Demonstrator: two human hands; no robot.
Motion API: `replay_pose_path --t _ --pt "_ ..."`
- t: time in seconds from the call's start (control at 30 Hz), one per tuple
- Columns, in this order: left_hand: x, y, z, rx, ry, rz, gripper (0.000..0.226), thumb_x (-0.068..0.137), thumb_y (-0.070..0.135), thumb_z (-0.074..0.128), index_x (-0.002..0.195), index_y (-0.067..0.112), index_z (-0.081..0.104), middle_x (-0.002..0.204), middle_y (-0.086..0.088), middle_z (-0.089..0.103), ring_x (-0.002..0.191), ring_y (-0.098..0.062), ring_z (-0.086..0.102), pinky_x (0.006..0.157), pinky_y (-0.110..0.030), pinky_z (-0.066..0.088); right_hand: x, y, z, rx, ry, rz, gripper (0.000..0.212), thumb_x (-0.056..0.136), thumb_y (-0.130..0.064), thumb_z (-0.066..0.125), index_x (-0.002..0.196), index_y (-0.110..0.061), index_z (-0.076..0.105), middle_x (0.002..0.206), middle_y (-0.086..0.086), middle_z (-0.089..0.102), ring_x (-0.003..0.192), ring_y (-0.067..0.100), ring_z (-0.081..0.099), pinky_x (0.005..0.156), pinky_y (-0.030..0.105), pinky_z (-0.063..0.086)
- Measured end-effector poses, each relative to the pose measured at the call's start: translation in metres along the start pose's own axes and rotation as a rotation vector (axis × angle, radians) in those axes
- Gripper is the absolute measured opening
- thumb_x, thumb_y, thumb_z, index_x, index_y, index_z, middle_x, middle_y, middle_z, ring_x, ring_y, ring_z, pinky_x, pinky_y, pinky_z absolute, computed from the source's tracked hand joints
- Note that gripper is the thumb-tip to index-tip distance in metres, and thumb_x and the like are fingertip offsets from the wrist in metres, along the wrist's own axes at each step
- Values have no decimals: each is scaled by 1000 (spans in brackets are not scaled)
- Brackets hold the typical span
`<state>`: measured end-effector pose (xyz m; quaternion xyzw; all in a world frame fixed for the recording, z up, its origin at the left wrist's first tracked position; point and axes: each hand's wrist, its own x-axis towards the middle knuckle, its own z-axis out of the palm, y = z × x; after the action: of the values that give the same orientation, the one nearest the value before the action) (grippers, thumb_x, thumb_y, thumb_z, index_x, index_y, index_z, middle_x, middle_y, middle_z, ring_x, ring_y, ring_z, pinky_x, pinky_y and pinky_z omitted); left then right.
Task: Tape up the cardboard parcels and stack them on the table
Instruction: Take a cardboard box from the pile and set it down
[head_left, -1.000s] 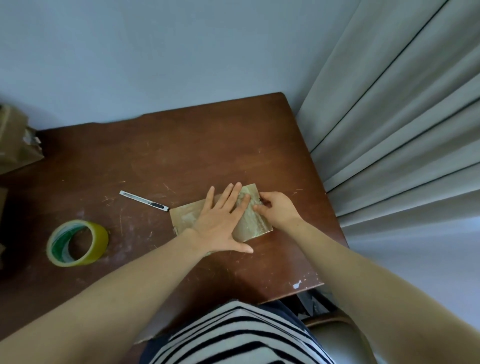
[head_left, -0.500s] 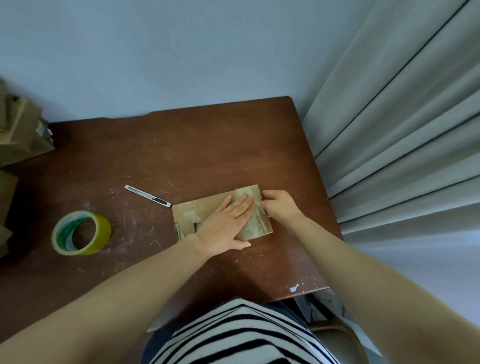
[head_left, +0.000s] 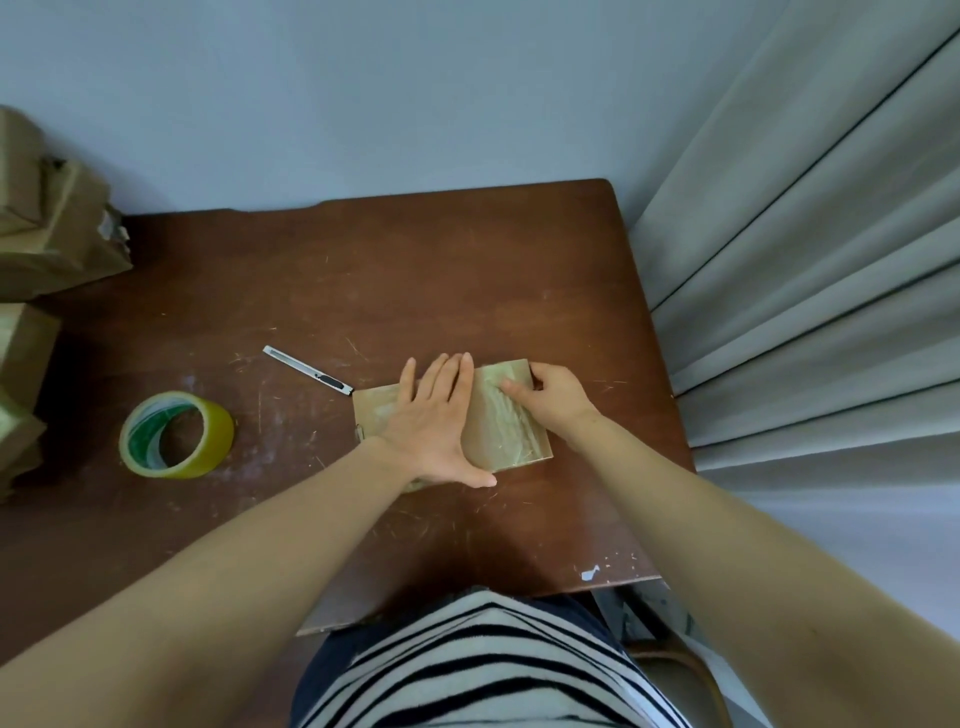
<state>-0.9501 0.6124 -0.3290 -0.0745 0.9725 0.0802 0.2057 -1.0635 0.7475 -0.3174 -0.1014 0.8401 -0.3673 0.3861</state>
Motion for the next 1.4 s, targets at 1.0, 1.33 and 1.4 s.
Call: replay_pose_path --t 1.0,1.33,1.4 --pt "-180 -146 47 -422 84 -229 142 60 67 75 147 7 -19 157 -6 -21 141 -12 -23 113 -25 -9 -58 -78 164 -528 -149 -824 40 88 4 49 126 -6 57 123 14 52 110 29 53 88 39 45" --pt "-178 -157 65 -470 175 -149 134 62 68 72 151 9 -10 157 0 -12 144 -17 -13 116 -35 8 -79 -78 204 -585 -129 -665 24 91 -22 61 111 -9 67 106 6 58 91 21 58 79 34 48" --pt "-178 -158 67 -479 179 -139 134 62 68 72 150 9 -10 157 0 -13 143 -16 -14 116 -37 12 -80 -81 211 -509 -61 -541 20 89 -25 65 98 -8 67 102 4 59 84 18 58 76 32 48"
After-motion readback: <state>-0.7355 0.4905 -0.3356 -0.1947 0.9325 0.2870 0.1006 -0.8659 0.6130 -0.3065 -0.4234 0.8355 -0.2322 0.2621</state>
